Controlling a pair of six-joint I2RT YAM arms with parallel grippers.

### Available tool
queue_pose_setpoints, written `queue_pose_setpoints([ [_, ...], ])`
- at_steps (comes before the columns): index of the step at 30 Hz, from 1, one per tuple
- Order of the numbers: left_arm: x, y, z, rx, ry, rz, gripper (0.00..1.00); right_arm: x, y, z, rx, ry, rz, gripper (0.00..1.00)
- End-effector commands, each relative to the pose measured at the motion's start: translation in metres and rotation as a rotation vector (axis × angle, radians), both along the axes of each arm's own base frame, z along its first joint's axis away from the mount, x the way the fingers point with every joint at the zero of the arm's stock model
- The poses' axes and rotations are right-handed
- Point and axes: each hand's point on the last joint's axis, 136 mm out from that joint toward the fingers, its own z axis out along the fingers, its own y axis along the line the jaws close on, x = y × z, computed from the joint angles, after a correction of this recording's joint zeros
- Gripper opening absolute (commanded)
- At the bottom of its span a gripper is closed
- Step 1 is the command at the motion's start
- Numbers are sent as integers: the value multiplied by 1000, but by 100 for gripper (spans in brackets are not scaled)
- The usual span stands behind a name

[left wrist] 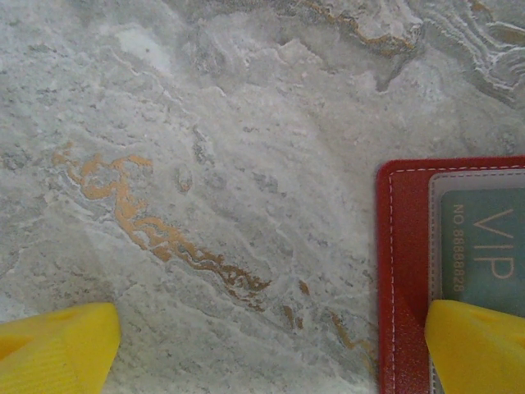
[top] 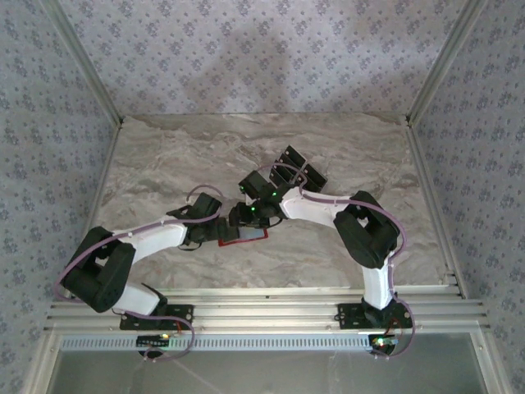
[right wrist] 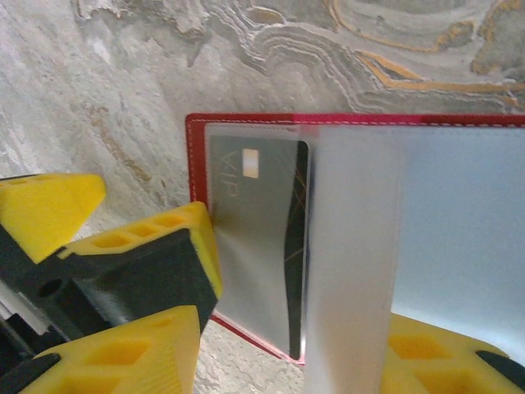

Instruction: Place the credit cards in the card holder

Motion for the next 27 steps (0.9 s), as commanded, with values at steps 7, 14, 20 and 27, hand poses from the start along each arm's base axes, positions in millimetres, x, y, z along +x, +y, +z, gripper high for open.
queue_pose_setpoints([
  [7, -5, 16, 23, 16, -62, 61, 97, 2, 21, 13, 46, 6, 12, 49],
  [14, -18, 50, 50, -22, -154, 228, 97, 2, 35, 2, 44, 52, 16, 49],
  [20, -21, 57, 66, -51, -190, 254, 97, 1, 44, -26, 23, 136, 9, 49],
  [27, -20, 55, 65, -57, -181, 239, 97, 2, 49, -16, 68, 134, 29, 49],
])
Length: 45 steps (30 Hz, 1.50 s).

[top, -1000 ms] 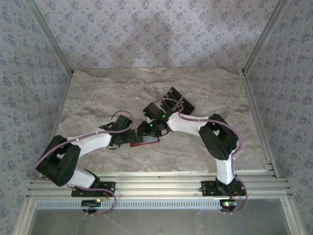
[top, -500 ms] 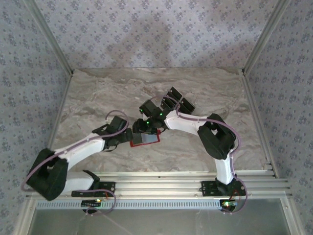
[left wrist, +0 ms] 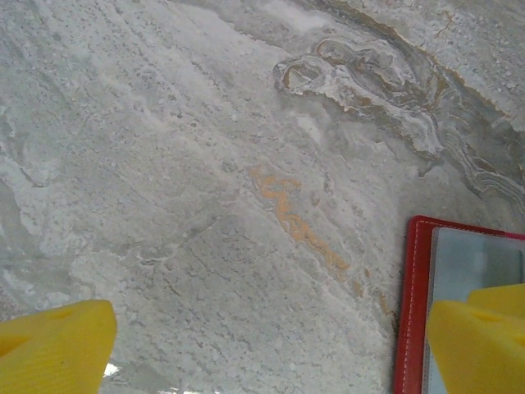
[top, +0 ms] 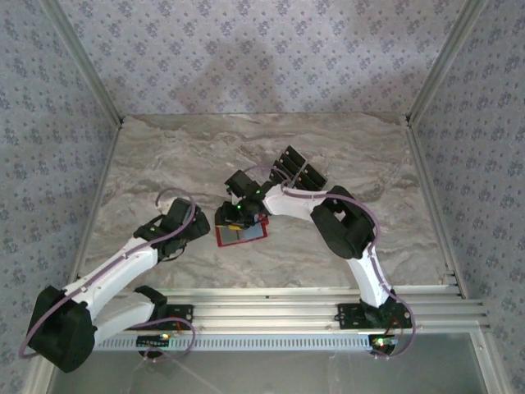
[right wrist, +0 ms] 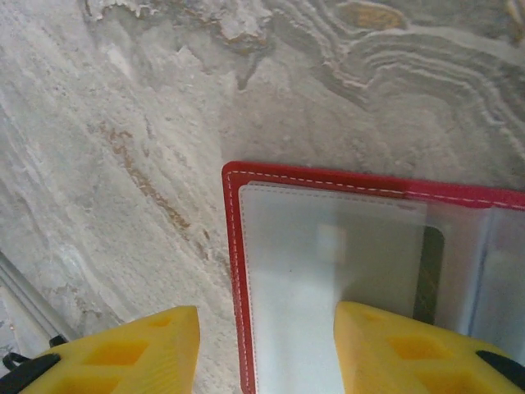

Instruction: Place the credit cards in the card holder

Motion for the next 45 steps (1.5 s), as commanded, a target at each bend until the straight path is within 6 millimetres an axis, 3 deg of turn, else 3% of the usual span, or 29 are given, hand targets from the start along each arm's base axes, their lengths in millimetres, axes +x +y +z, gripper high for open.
queue_pose_setpoints([
  [1, -1, 2, 0, 7, 7, 6, 97, -2, 3, 14, 34, 9, 18, 49],
  [6, 2, -4, -3, 3, 19, -24, 97, 13, -3, 76, 145, -108, 51, 50],
  [10, 7, -11, -3, 3, 32, -63, 98, 27, -42, 104, 98, -193, 42, 50],
  [13, 14, -21, -2, -7, 34, -104, 98, 37, -87, 105, -8, -230, 26, 50],
  [18, 22, -34, -2, -16, 53, -155, 98, 66, -171, 97, -331, -367, 21, 47],
  [21, 26, -41, -4, -17, 66, -177, 98, 82, -199, 93, -481, -438, 68, 44],
  [26, 30, -47, -4, -18, 74, -187, 98, 106, -206, 79, -612, -491, 162, 37],
  [32, 31, -49, -4, -10, 85, -198, 98, 133, -210, 58, -747, -512, 207, 35],
  [45, 33, -52, -7, -9, 94, -198, 98, 156, -198, 34, -785, -510, 237, 35],
])
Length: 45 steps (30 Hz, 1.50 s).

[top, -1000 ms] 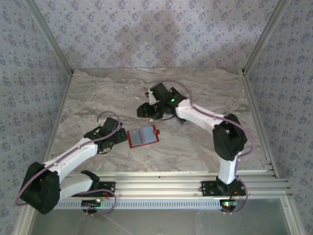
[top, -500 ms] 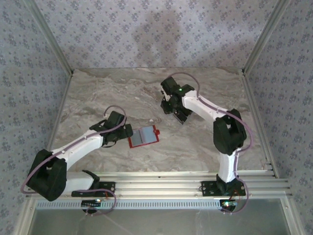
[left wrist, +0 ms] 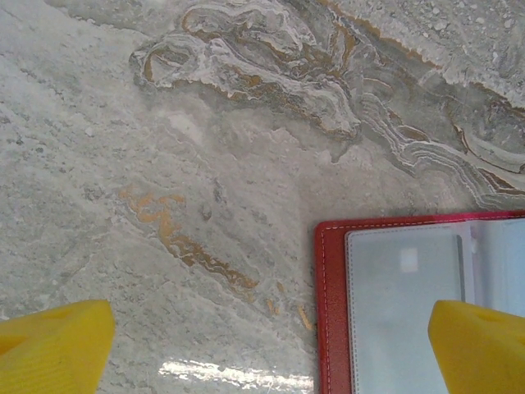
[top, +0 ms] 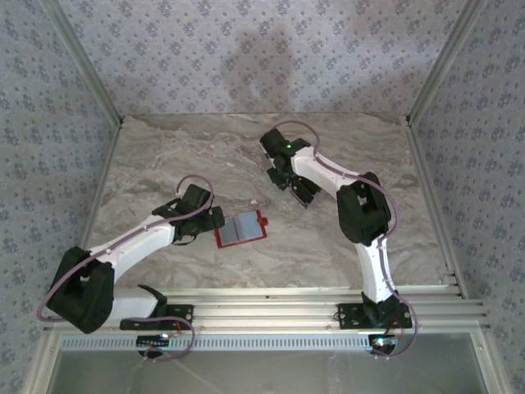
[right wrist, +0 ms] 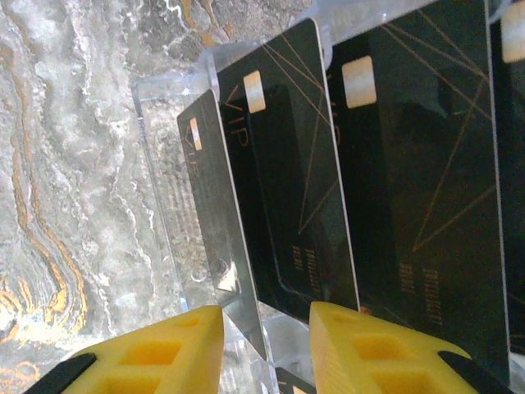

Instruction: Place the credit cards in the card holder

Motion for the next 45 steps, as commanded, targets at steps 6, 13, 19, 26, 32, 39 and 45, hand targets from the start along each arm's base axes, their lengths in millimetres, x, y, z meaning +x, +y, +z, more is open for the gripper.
queue_pose_setpoints([
  [6, 4, -7, 6, -6, -7, -23, 98, 8, 7, -12, -31, 25, 23, 35],
  [13, 4, -6, 7, -2, -12, -23, 98, 7, 6, -13, -24, 40, 20, 29],
  [19, 4, -6, 6, 0, -9, -25, 98, 8, 7, -9, 0, 42, 17, 20],
  [26, 4, -6, 5, 2, -10, -26, 98, 8, 7, -11, 45, 73, 9, 10],
  [32, 5, -7, 5, 8, -9, -39, 99, 6, 8, 0, 88, 77, 11, 3],
  [39, 8, -9, 5, 22, 0, -66, 99, 5, 12, 26, 138, 52, 10, 0],
  [45, 6, -15, 3, 32, 15, -104, 98, 0, 18, 72, 253, -15, -3, 0],
])
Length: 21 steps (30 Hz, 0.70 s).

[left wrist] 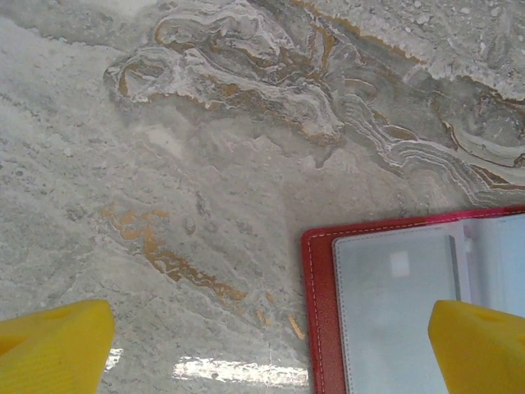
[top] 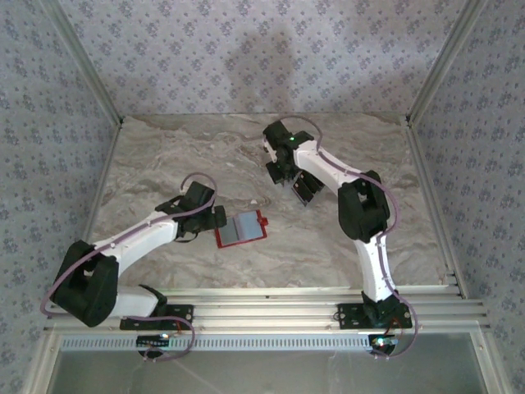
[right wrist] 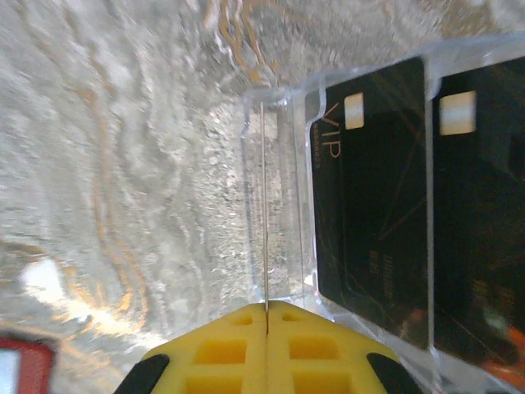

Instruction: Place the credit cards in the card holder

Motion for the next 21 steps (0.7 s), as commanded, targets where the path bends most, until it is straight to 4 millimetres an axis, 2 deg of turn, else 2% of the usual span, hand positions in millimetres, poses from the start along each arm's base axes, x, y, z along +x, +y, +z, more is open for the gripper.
queue_pose_setpoints([
  [1, -1, -10, 3, 7, 10, -53, 99, -7, 6, 59, 128, -74, -22, 0],
  [5, -8, -16, -5, 38, 25, -79, 98, -27, 17, 79, 255, -66, -10, 0],
  [11, -19, -16, -18, 111, 30, -75, 98, -67, 44, 90, 585, 26, -30, 0],
  [14, -22, -11, -22, 145, 32, -62, 98, -87, 56, 84, 733, 93, -42, 0],
  [18, -29, -4, -26, 177, 36, -42, 98, -110, 72, 78, 835, 147, -35, 0],
  [19, -31, -2, -28, 182, 37, -38, 98, -119, 72, 64, 832, 176, -44, 0],
  [21, -34, 1, -31, 189, 45, -33, 98, -127, 77, 57, 850, 194, -48, 0],
])
